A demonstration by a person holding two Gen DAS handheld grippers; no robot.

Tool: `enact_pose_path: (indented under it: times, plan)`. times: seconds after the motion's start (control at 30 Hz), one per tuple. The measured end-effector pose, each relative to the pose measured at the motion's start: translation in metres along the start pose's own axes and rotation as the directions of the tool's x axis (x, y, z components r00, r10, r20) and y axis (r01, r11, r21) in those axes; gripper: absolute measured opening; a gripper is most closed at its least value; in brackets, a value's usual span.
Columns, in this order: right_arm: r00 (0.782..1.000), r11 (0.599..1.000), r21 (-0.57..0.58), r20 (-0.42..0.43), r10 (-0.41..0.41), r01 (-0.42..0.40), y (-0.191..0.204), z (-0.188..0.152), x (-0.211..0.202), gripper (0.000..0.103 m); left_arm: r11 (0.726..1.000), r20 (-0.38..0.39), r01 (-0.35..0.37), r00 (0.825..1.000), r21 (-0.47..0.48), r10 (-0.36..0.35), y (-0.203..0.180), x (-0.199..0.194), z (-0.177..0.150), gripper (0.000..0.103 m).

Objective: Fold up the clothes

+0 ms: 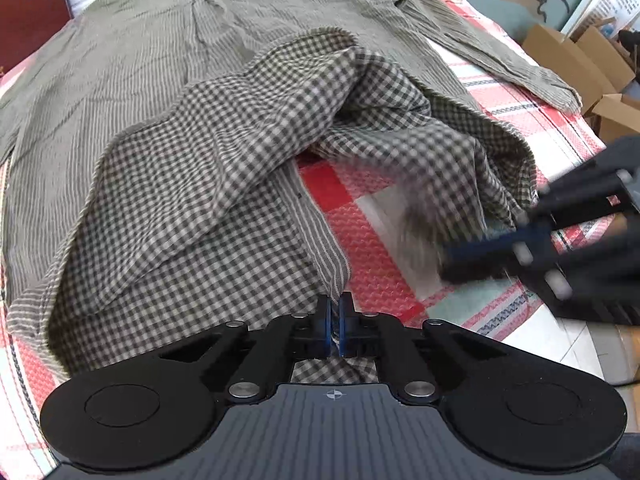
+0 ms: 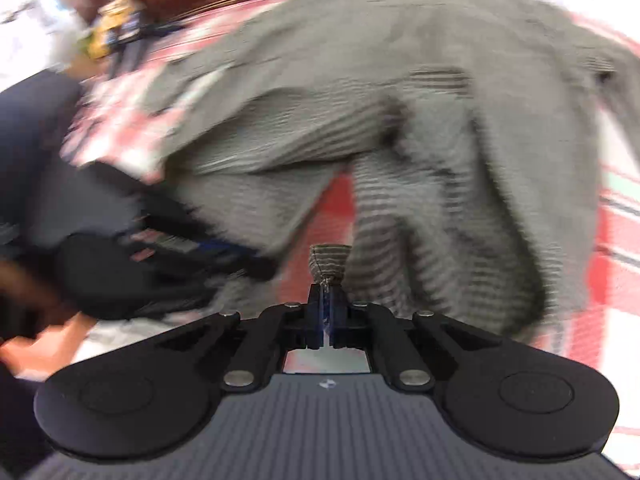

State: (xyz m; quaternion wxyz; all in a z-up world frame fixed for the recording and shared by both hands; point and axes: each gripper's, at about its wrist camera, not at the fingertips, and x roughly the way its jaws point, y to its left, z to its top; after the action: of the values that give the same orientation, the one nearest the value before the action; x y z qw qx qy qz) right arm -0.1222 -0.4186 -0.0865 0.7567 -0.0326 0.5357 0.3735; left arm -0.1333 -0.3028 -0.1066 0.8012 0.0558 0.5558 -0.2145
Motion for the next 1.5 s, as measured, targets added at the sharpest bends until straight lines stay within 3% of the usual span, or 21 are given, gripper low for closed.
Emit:
enact_pose_path:
  times: [0.07,0.23,0.3,0.7,0.87,0.97,1.07,1.17,1.23,1.27,1.3,1.33,1.37,1.4,1.5]
  plan:
    - [0.997,0.997,-0.032,-0.042,0.068,-0.070,0.007,-0.003,0.002,0.003,1.000,-0.005,0.012,1.000,0.007,-0.012,0.001,-0.001,0.002,0.000]
    - [0.992,0.993,-0.029,-0.059,0.116,-0.117,0.013,-0.006,0.010,0.003,0.999,-0.033,0.051,0.998,0.020,-0.050,0.005,0.000,0.002,0.003]
    - [0.992,0.993,-0.042,-0.067,0.105,-0.108,0.015,-0.006,0.015,0.003,0.997,-0.048,0.077,0.996,0.007,-0.076,0.007,-0.001,0.001,0.025]
    - [0.993,0.995,-0.070,-0.096,0.063,-0.070,0.006,-0.012,0.015,0.003,0.990,-0.067,0.136,0.989,0.027,-0.134,0.008,-0.025,-0.006,0.028]
    - [0.995,0.997,-0.066,-0.100,0.024,-0.030,-0.006,-0.016,0.008,0.003,0.982,-0.107,0.151,0.985,0.116,-0.138,-0.008,-0.023,-0.018,0.036]
    - [0.995,0.998,-0.057,-0.099,0.020,-0.025,-0.009,-0.016,0.009,0.003,0.972,-0.115,0.114,0.989,0.208,-0.091,-0.024,-0.020,-0.027,0.048]
    - [0.995,0.998,-0.052,-0.098,0.026,-0.031,-0.009,-0.016,0.014,0.003,0.955,-0.074,0.042,0.997,0.294,-0.021,-0.040,-0.018,-0.029,0.051]
    - [0.995,0.998,-0.041,-0.095,0.032,-0.037,-0.009,-0.016,0.014,0.003,0.917,-0.015,-0.033,0.999,0.397,0.042,-0.057,-0.017,-0.032,0.057]
    - [0.995,0.999,-0.022,-0.092,0.037,-0.039,-0.013,-0.017,0.013,0.003,0.888,-0.005,-0.070,0.997,0.455,0.082,-0.066,-0.011,-0.035,0.056]
    - [0.995,0.999,-0.012,-0.090,0.038,-0.040,-0.015,-0.017,0.013,0.003,0.886,-0.003,-0.082,0.996,0.456,0.094,-0.066,-0.009,-0.035,0.052]
    - [0.995,0.999,-0.008,-0.087,0.037,-0.038,-0.016,-0.018,0.011,0.003,0.885,-0.001,-0.093,0.994,0.457,0.106,-0.066,-0.006,-0.035,0.030]
    - [0.996,0.999,-0.005,-0.085,0.035,-0.036,-0.016,-0.018,0.009,0.003,0.883,0.001,-0.105,0.993,0.457,0.118,-0.066,-0.004,-0.035,0.023]
    - [0.996,0.999,-0.002,-0.083,0.033,-0.034,-0.017,-0.019,0.007,0.003,0.881,0.003,-0.116,0.992,0.458,0.129,-0.066,-0.002,-0.035,0.002]
    - [0.996,0.999,-0.002,-0.081,0.032,-0.032,-0.017,-0.019,0.006,0.003,0.893,0.008,-0.117,0.992,0.434,0.126,-0.062,-0.003,-0.033,0.000]
    - [0.996,0.999,-0.009,-0.071,0.046,-0.046,-0.014,-0.016,0.007,0.003,0.971,0.031,-0.053,0.998,0.232,0.048,-0.034,-0.020,-0.019,0.000]
